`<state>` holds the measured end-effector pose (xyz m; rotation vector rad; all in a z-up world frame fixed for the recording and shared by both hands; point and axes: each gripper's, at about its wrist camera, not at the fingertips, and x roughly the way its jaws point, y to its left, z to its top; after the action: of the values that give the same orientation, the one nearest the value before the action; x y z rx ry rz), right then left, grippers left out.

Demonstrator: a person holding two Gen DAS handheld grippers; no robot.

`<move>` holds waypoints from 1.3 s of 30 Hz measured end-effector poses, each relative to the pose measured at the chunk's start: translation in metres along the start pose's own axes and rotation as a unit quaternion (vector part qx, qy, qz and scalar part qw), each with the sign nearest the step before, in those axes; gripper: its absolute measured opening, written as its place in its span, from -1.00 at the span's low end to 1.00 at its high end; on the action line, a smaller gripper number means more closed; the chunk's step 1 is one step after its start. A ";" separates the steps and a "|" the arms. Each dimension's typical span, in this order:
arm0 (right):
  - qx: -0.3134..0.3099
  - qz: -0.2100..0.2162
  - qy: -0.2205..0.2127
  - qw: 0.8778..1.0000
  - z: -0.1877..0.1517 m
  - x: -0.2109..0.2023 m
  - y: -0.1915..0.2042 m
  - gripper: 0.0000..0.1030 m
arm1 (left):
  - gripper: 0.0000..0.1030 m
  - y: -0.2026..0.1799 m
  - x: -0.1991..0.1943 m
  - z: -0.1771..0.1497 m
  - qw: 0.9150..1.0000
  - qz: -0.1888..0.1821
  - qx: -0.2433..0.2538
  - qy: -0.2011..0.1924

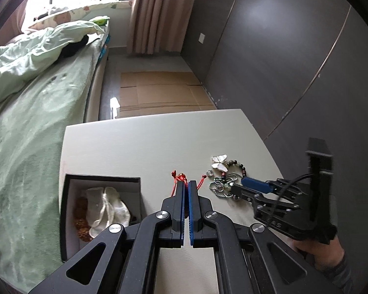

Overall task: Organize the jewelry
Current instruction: 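Grasp the red cord bracelet with the left gripper while the right gripper grasps the silver chain, then lift the red cord bracelet into the black box while the right gripper lifts the silver chain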

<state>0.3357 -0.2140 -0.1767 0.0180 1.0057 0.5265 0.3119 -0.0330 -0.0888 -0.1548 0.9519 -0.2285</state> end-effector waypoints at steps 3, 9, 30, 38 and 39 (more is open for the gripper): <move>-0.008 -0.012 0.020 1.000 0.000 0.012 -0.001 -0.63 | -0.97 0.004 -0.004 0.000 1.000 0.000 -0.004 -0.003; 0.018 0.022 0.023 0.999 0.000 0.006 -0.008 -0.71 | -0.97 0.008 -0.009 -0.001 1.000 -0.003 -0.010 -0.007; -0.006 0.034 -0.071 0.997 0.053 -0.096 0.039 -0.88 | -0.96 0.025 -0.058 0.002 0.999 -0.002 -0.022 -0.047; -0.036 0.016 -0.099 0.994 0.073 -0.129 0.065 -0.88 | -0.96 0.036 -0.074 -0.001 0.998 0.001 -0.027 -0.061; -0.035 0.017 -0.102 0.994 0.075 -0.132 0.067 -0.88 | -0.96 0.037 -0.075 0.000 0.998 0.001 -0.028 -0.061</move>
<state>0.3125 -0.1949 -0.0129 0.0263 0.7874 0.5794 0.2745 0.0226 -0.0387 -0.2176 0.8368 -0.1877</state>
